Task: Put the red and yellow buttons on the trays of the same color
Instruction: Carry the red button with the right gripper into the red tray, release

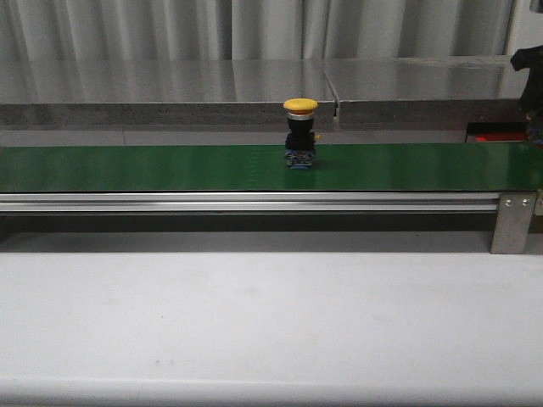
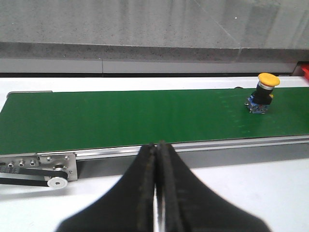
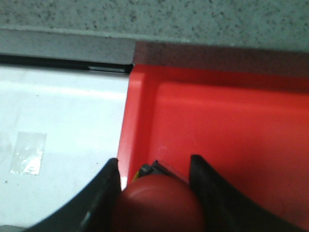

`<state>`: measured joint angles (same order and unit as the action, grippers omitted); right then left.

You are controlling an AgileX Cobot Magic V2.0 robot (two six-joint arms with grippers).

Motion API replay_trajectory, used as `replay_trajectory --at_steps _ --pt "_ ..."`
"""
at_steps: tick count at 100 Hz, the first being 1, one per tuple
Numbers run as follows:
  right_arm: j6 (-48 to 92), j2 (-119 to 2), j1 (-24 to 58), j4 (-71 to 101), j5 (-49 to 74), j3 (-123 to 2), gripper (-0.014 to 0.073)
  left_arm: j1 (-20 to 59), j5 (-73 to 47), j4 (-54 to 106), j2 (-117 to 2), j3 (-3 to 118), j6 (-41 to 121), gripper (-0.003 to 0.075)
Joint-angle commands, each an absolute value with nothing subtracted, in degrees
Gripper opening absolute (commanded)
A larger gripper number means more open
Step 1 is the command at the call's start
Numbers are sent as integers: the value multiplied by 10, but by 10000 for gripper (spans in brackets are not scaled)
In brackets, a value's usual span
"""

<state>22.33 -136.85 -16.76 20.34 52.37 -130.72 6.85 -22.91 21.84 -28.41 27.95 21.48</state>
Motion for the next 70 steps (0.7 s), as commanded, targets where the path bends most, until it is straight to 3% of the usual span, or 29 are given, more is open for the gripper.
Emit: replay_trajectory --at_steps 1,44,51,63,70 --pt "234 -1340 -175 218 482 -1330 184 72 -185 230 -289 295 213 -19" --pt "235 -1381 -183 231 479 -1330 209 72 -185 230 -289 295 213 -19" --pt "235 -1381 -183 234 477 -1330 288 72 -185 230 -289 295 213 -19" --pt "235 -1379 -183 237 476 -1333 532 72 -185 230 -289 295 213 -19" --pt "235 -1376 -183 238 482 -1333 622 72 -185 230 -289 295 213 -19"
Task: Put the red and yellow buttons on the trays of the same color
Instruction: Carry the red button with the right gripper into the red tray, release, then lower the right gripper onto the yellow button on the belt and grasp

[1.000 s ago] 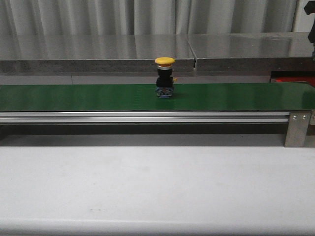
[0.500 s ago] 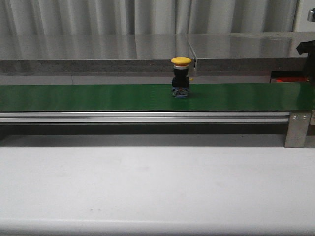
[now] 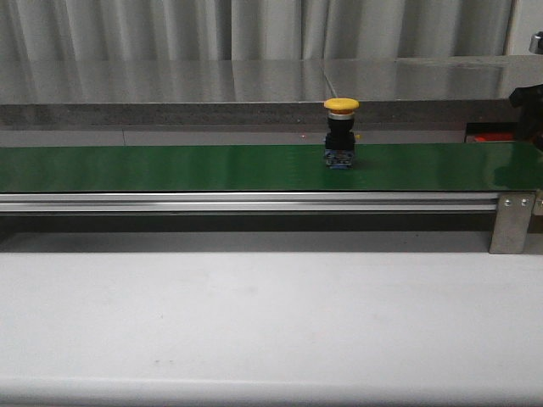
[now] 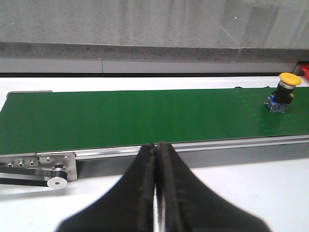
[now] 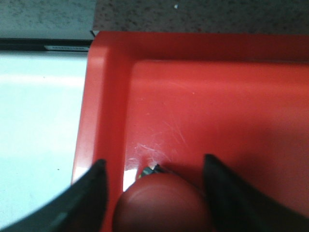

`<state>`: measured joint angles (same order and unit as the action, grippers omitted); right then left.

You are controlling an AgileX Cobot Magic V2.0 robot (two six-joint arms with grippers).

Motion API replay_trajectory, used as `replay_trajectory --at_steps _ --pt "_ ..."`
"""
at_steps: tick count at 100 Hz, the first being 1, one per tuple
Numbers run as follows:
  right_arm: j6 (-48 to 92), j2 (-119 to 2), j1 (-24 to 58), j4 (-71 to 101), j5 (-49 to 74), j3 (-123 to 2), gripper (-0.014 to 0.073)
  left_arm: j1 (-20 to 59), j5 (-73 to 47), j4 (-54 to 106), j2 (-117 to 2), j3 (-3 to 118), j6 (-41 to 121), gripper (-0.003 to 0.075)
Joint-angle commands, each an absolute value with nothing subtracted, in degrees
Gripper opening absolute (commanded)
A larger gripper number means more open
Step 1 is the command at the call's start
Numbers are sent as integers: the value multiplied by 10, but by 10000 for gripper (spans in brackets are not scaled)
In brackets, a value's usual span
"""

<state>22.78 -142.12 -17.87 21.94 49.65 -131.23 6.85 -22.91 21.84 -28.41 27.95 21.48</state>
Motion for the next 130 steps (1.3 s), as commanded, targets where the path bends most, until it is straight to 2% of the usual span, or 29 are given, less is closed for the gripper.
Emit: replay_trajectory --at_steps 1,24,74,96,130 --pt "235 -1375 -183 238 484 -1333 619 72 -185 230 -289 295 213 -19" --pt "235 -1332 -183 253 507 -1333 596 72 -185 230 -289 295 213 -19" --pt "251 -1195 -162 253 683 -1318 596 72 -185 230 -289 295 213 -19" --pt "279 -1118 -131 246 681 -1194 596 72 -185 230 -289 295 213 -19" --pt "340 -990 -102 244 601 -946 596 72 -185 230 -289 295 213 -19"
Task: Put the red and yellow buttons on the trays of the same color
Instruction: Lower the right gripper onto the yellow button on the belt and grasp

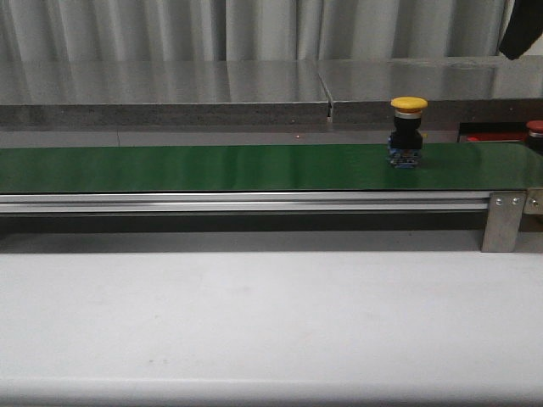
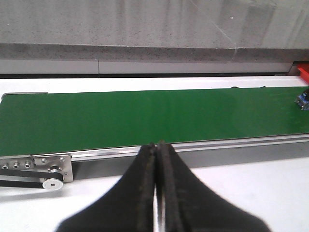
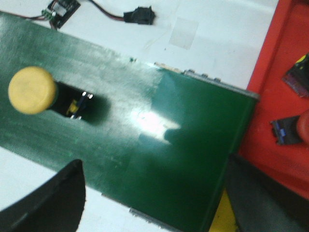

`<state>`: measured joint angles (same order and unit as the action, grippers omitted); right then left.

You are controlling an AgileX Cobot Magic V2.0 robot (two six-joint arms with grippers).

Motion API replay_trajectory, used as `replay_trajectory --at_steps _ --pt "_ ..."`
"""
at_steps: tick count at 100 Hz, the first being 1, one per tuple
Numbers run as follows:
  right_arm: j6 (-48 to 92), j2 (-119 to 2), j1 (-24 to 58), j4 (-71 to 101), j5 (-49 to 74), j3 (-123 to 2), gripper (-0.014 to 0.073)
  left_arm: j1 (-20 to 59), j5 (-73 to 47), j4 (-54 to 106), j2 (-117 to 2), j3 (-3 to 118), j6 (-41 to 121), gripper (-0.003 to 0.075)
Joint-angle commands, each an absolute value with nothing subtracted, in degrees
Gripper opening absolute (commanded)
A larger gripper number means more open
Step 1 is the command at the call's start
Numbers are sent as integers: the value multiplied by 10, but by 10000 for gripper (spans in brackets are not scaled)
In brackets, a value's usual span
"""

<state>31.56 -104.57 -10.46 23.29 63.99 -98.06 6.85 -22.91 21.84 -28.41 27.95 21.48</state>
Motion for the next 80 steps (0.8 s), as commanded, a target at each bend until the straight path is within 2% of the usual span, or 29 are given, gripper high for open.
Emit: replay_trajectory --at_steps 1,28,51,80 --pt "344 -988 -101 244 599 -937 596 72 -185 230 -289 295 213 -19" --pt "394 -974 -52 245 510 -848 596 72 -185 230 -289 295 213 -19" --pt "396 -992 -26 245 433 -850 596 72 -185 230 -289 295 213 -19" --pt "396 -1045 -26 245 426 -899 596 72 -185 230 -289 295 213 -19"
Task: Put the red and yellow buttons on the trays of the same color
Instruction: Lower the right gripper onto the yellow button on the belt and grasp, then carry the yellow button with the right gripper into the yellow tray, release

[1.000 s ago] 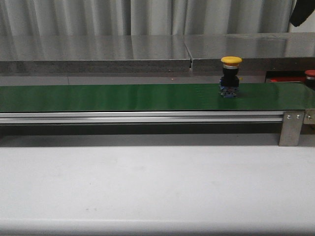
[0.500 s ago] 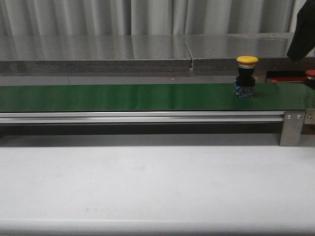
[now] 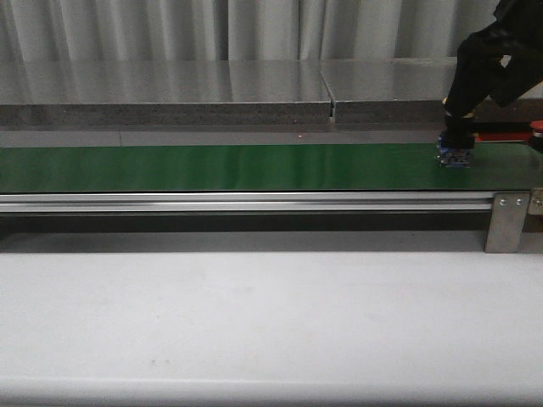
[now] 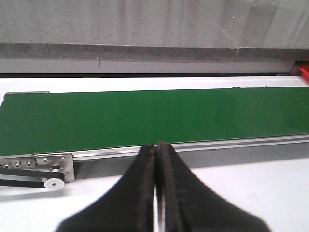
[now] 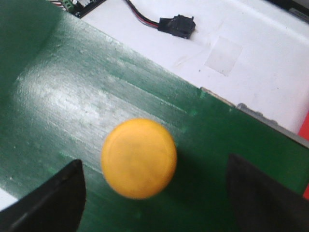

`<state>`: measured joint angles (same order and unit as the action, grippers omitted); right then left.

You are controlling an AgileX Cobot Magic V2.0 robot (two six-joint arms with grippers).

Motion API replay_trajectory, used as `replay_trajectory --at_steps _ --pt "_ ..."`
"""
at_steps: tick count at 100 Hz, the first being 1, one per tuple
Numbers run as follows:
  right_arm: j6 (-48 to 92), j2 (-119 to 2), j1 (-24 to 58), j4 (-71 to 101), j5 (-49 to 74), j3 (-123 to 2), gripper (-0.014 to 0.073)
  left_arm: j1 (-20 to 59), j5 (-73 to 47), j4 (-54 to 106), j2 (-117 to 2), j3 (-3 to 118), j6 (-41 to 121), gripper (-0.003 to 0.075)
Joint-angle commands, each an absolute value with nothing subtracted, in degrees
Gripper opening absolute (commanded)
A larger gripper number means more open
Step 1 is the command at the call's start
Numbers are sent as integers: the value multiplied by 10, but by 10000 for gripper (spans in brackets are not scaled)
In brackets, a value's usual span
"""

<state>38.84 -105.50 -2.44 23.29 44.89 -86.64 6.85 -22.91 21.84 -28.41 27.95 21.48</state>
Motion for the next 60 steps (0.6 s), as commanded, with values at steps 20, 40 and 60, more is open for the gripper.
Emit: replay_trajectory --at_steps 20,40,60 --pt "395 -1075 -27 246 432 -921 517 72 -185 230 -289 295 213 -19" --pt "377 -1084 -27 246 437 -921 204 72 -185 230 -289 295 213 -19" --pt "340 -1051 -45 245 455 -921 195 72 -185 230 -289 295 213 -19"
